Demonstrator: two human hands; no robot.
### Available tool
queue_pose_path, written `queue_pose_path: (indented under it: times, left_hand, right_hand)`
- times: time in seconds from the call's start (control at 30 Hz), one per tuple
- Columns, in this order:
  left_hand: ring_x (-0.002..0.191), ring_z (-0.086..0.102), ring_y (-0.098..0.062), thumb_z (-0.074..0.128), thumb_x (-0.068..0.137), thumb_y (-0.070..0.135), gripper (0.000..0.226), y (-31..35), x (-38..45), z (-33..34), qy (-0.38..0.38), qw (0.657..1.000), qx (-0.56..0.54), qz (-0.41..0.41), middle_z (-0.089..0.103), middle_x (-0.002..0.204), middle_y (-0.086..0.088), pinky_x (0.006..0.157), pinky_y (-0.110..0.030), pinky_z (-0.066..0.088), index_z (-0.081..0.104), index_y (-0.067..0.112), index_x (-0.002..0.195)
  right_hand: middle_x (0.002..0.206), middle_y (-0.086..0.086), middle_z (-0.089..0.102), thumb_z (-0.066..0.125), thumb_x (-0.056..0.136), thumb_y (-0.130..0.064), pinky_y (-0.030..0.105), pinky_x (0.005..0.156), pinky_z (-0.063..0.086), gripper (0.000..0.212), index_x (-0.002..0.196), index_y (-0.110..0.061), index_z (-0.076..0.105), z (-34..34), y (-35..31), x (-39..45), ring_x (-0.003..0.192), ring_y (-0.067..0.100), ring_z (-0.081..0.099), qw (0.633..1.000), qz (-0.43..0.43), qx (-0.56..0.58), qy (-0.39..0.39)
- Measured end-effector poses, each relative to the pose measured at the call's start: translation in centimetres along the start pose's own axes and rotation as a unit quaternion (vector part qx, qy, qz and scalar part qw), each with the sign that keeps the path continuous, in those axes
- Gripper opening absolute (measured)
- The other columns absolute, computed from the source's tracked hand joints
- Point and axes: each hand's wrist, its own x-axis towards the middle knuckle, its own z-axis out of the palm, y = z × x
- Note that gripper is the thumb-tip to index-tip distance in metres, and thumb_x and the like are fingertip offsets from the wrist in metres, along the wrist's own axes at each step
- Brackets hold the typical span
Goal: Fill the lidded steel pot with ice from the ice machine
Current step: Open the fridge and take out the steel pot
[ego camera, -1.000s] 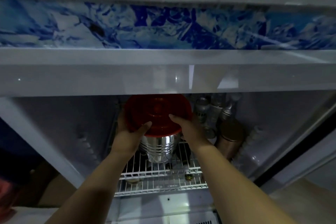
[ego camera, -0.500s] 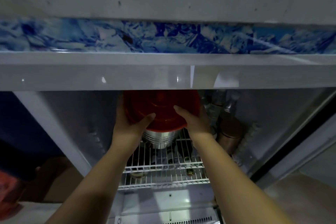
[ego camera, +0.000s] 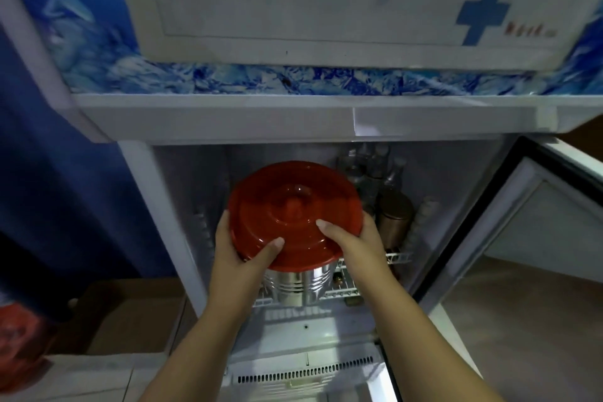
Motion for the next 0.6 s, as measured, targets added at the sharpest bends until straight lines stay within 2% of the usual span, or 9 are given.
queue_pose_path:
  times: [0.13,0.33,0.47,0.53,0.6]
  left_hand:
    - [0.120,0.049,-0.011,0.082,0.066,0.035,0.094,1.0,-3.7,-1.6,-0.011,1.000,0.010,-0.002,0.045,0.135,0.011,0.097,-0.039,0.047,0.027,0.041,0.141]
    - [0.115,0.051,-0.006,0.083,0.066,0.030,0.087,2.7,-8.8,-3.8,-0.029,1.000,-0.003,0.007,0.048,0.125,0.021,0.096,-0.041,0.048,0.033,0.047,0.135]
    - [0.115,0.053,-0.005,0.085,0.057,0.037,0.089,3.3,-11.5,-5.0,-0.021,1.000,-0.002,0.019,0.051,0.126,0.021,0.095,-0.040,0.050,0.037,0.050,0.131]
    - [0.114,0.054,-0.004,0.084,0.055,0.039,0.089,3.6,-12.7,-5.5,-0.015,1.000,0.002,0.025,0.052,0.127,0.021,0.093,-0.038,0.051,0.039,0.051,0.130]
    - [0.111,0.055,0.000,0.085,0.056,0.039,0.085,4.0,-14.1,-6.0,0.001,0.999,0.016,0.035,0.052,0.124,0.024,0.087,-0.029,0.052,0.040,0.054,0.127]
  right_hand:
    - [0.119,0.001,0.066,0.088,0.054,-0.040,0.044,0.093,0.053,0.086,0.130,-0.023,0.052,0.2,0.0,-4.4,0.106,0.019,0.065,1.000,-0.003,-0.006,-0.001]
    - [0.116,-0.001,0.067,0.083,0.068,-0.024,0.041,0.091,0.054,0.066,0.127,-0.023,0.052,0.3,-0.2,-11.0,0.104,0.018,0.065,1.000,0.004,0.005,0.016]
    - [0.111,0.000,0.070,0.079,0.073,-0.018,0.029,0.081,0.058,0.055,0.123,-0.021,0.056,0.5,-0.8,-14.2,0.097,0.014,0.069,1.000,-0.009,0.012,0.008]
    - [0.111,0.000,0.070,0.082,0.070,-0.021,0.032,0.084,0.057,0.059,0.124,-0.022,0.057,0.6,-0.8,-15.4,0.097,0.014,0.069,1.000,-0.006,0.013,-0.003]
    - [0.111,0.001,0.070,0.086,0.063,-0.027,0.039,0.088,0.055,0.067,0.124,-0.022,0.057,0.8,-0.6,-16.3,0.099,0.017,0.069,1.000,0.001,0.018,-0.010]
